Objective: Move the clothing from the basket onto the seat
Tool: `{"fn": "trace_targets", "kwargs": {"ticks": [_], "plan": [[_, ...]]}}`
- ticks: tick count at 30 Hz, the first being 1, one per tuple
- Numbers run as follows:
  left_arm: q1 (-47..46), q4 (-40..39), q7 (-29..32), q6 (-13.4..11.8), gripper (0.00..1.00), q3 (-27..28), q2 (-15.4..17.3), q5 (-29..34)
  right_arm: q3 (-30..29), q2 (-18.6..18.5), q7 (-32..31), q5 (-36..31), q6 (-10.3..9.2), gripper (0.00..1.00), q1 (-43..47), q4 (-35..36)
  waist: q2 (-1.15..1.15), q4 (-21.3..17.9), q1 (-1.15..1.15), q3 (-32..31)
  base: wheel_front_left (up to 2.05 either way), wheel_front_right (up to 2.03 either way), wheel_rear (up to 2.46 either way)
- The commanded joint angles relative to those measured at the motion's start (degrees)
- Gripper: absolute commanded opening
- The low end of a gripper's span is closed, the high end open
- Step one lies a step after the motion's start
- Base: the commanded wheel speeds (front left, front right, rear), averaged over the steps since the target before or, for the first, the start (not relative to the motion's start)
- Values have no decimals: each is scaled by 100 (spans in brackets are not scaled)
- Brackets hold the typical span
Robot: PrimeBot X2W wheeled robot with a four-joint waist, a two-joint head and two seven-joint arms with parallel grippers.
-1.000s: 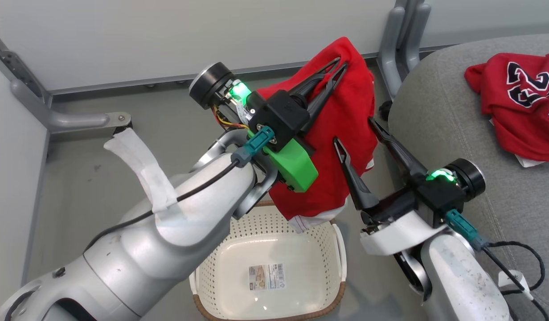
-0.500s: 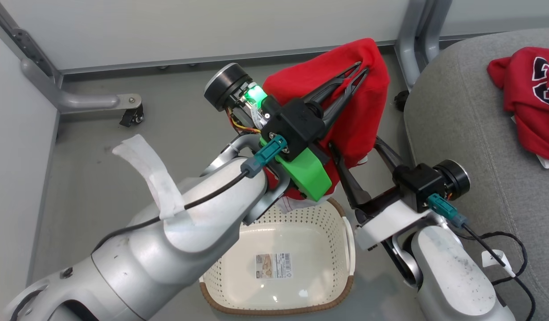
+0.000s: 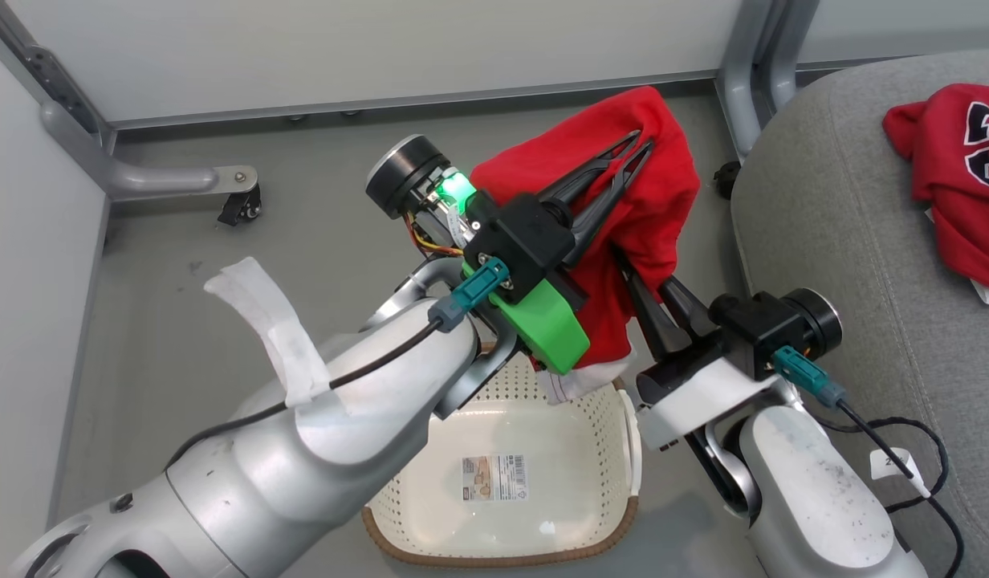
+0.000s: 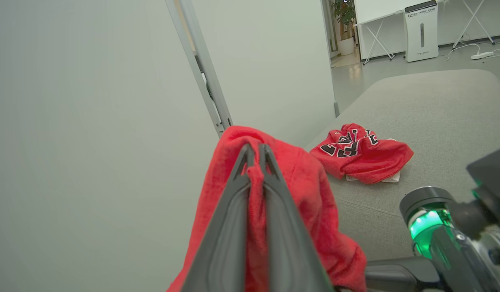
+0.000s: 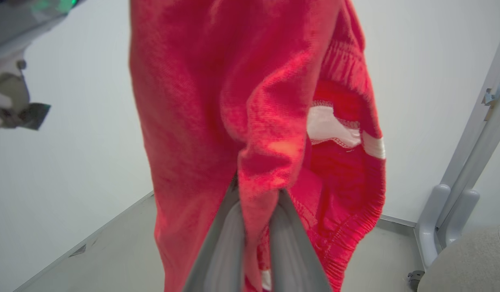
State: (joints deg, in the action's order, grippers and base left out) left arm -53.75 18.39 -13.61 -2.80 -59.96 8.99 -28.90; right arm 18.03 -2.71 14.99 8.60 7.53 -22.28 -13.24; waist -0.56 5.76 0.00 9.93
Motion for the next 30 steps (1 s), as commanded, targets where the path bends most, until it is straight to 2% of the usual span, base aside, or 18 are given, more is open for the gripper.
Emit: {"fn": "trace_targets", "kwargs": {"ticks": [1,19,30], "plan": [[90,27,-27,-33,100,-20,32,12,-29,-22,17,30,-7,0,106,42,56,-10,0,-19,0,0,0],[419,-88,-145,-72,100,31,99,50,-320,-21,17,102,-8,0,445,115,56,-174,0,-155,0,0,0],[714,-243,-155,-28,100,-28,177,75,-730,-22,17,59,-7,0,638,319,56,-758,0,-159,0,0,0]]}}
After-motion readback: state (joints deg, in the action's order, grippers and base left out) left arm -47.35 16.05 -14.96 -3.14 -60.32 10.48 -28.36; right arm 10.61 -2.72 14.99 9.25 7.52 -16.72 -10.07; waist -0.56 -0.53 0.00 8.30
